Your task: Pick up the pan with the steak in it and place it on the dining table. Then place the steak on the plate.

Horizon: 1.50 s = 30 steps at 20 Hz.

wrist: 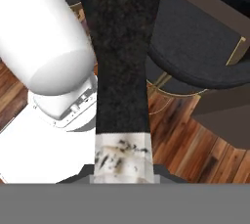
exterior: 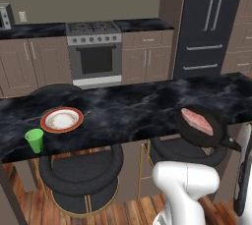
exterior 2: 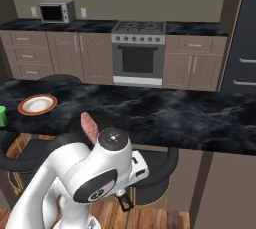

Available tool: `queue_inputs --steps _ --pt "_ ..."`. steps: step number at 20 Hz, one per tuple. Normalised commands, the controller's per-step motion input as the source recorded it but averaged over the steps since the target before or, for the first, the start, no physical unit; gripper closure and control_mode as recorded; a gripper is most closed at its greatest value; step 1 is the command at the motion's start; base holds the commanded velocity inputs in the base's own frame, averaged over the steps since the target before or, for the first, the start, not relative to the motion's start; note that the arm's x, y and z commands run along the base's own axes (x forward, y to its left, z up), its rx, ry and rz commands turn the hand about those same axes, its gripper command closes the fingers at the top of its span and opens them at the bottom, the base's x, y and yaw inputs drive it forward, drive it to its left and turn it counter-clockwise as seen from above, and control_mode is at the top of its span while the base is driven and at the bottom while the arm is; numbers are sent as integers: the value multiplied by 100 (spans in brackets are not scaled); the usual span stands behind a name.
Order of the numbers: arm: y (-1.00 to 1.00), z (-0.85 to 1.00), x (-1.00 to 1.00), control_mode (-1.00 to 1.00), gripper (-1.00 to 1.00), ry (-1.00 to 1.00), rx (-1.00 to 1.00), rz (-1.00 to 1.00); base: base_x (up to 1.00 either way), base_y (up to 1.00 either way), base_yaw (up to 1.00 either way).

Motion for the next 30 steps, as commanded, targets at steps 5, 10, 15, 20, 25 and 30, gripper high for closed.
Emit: queue_inputs --steps 5,10,15,20,25,30 --pt "56 -5 77 -100 100 5 -8 -7 0 0 0" --pt "59 -14 87 -100 100 9 -5 -7 0 0 0" --pt "54 -20 83 -100 100 11 -1 -5 0 0 0" --pt "57 -19 91 -100 100 11 0 -5 0 0 0" --pt "53 -15 100 -100 100 13 0 -4 0 0 0" --pt "41 -15 91 -100 100 16 0 0 0 0 0"
